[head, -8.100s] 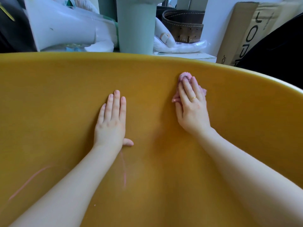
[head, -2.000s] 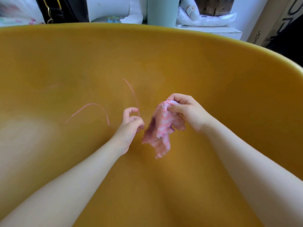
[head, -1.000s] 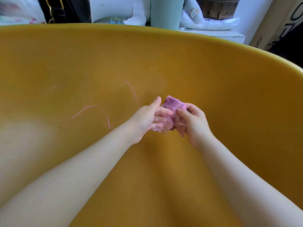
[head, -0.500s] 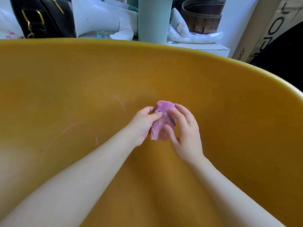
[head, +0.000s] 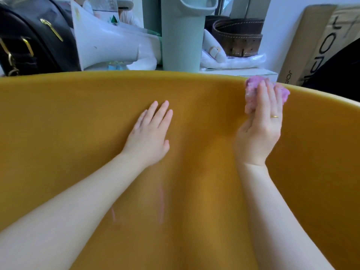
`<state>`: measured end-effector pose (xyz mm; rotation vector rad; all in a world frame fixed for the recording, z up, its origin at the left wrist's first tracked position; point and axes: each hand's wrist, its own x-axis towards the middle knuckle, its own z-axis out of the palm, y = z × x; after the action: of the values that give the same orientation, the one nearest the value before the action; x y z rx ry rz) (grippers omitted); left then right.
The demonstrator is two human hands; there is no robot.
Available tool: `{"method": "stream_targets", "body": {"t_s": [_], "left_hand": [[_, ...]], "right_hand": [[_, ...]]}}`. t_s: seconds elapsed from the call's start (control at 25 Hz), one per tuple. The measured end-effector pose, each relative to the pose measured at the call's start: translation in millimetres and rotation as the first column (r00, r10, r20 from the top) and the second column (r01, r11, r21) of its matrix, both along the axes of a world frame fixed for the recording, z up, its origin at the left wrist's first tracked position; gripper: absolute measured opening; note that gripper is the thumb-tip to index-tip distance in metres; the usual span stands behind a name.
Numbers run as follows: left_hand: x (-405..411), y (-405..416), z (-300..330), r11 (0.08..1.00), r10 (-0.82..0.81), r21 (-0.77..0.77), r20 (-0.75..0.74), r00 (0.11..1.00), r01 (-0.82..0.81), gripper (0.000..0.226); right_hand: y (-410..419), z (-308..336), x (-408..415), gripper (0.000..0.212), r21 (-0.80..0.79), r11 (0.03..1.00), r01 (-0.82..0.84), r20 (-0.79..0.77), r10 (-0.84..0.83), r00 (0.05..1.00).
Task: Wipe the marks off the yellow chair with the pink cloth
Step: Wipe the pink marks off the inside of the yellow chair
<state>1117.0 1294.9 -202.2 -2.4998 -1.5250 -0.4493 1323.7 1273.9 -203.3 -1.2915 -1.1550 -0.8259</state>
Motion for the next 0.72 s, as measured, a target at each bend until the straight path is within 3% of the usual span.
{"method": "stream_targets", "body": {"t_s": [0.08, 0.2, 0.28, 0.4, 0.48, 0.56, 0.6, 0.72], "left_hand": [[-25, 14, -8, 0.979, 0.067, 0.202, -0.22, 0.973, -0.022, 0.106], [-42, 33, -20, 0.955, 0.064, 0.295, -0.296, 0.953, 0.028, 0.132], [-43, 40, -22, 0.952, 0.024, 0.299, -0.287, 0.958, 0.066, 0.134], [-41, 34, -22, 0.945, 0.051, 0.326, -0.223, 0.973, 0.025, 0.137], [-40, 28, -17, 0.95, 0.094, 0.31, -0.24, 0.966, -0.015, 0.142], [-40, 27, -17, 0.96, 0.096, 0.279, -0.269, 0.958, -0.018, 0.138], [-40, 27, -19, 0.962, 0.087, 0.272, -0.276, 0.957, -0.009, 0.136], [-43, 34, -22, 0.942, 0.083, 0.336, -0.272, 0.959, 0.014, 0.142]], "right_hand": [[28, -20, -20, 0.045, -0.19, 0.979, 0.075, 0.045, -0.068, 0.997], [47, -45, -41, 0.067, -0.466, 0.88, 0.089, 0.047, -0.075, 0.996], [45, -54, -53, 0.073, -0.49, 0.871, 0.03, 0.151, 0.051, 0.987], [29, -74, -80, 0.064, -0.521, 0.853, -0.023, 0.449, 0.297, 0.843], [38, -63, -66, 0.055, -0.397, 0.904, 0.158, 0.566, 0.106, 0.818], [48, -37, -35, 0.051, -0.264, 0.896, 0.356, 0.572, -0.151, 0.806], [51, -23, -16, 0.051, -0.221, 0.9, 0.375, 0.587, -0.185, 0.788], [57, -10, -3, 0.059, -0.324, 0.932, 0.163, 0.53, 0.036, 0.847]]}}
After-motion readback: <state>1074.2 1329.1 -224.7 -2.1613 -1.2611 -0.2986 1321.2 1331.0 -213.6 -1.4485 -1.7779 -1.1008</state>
